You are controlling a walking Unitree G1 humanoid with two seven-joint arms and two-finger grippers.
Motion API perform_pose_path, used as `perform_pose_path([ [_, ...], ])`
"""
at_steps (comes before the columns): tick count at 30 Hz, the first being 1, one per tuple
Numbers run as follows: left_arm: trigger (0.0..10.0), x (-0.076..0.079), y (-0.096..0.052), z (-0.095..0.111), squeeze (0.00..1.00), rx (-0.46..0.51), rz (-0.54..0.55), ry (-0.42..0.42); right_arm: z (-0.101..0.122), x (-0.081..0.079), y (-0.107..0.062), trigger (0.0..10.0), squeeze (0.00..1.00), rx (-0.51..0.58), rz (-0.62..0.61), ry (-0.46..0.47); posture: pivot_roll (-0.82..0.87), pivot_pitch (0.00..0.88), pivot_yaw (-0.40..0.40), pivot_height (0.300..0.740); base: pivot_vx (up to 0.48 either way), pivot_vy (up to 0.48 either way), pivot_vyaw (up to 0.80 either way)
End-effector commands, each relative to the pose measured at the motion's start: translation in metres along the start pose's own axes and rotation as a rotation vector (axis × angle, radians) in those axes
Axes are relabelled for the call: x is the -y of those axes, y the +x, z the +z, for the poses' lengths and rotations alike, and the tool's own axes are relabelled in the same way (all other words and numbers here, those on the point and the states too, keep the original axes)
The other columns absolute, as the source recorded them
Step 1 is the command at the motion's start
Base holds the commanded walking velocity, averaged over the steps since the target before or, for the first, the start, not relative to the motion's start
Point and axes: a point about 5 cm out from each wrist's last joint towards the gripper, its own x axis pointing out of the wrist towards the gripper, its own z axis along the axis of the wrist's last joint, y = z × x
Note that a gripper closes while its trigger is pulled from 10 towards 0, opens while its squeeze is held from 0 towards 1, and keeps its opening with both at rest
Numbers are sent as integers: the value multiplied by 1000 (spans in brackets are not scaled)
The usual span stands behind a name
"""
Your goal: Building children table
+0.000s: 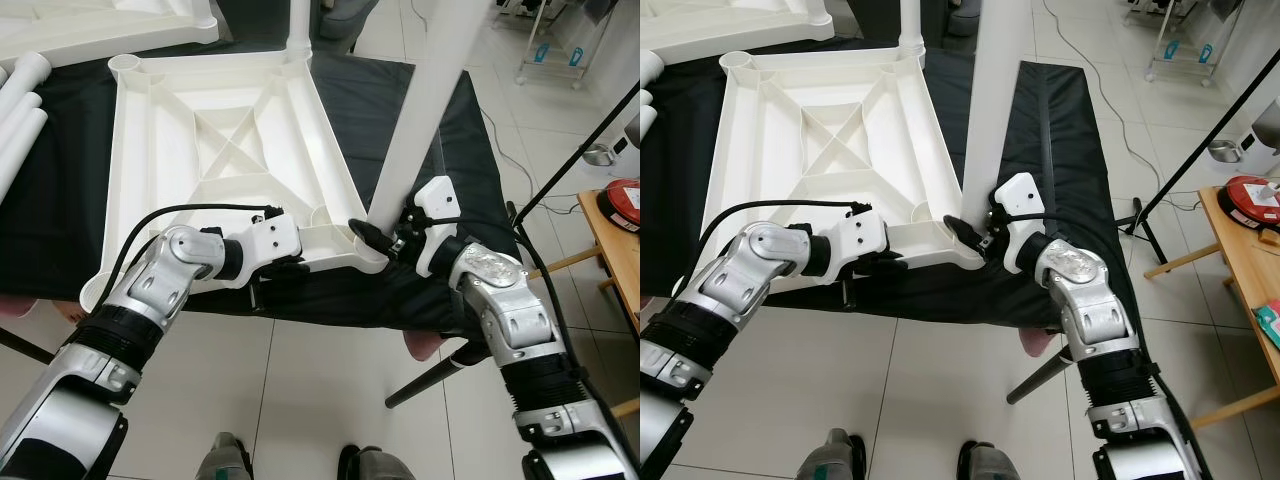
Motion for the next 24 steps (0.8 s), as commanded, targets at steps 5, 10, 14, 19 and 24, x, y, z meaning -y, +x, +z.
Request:
perform_pose_path([
  [5,0,-8,22,33,0,177,55,21,-45,0,-12,0,0,-251,-347,33,170,185,-39,740,0,0,0],
  [10,0,-15,34,46,0,207,61,25,-53,-4,-23,0,0,-303,-614,96,163,189,-36,740,0,0,0],
  [14,0,-17,41,55,0,227,51,34,-65,-18,-26,0,0,-345,-714,225,152,197,-19,740,0,0,0],
  [19,0,-16,43,55,0,222,29,42,-73,-28,-22,0,0,-389,-663,360,151,196,-14,740,0,0,0],
  [24,0,-16,42,52,0,215,24,40,-74,-18,-26,0,0,-412,-698,389,152,196,-7,740,0,0,0],
])
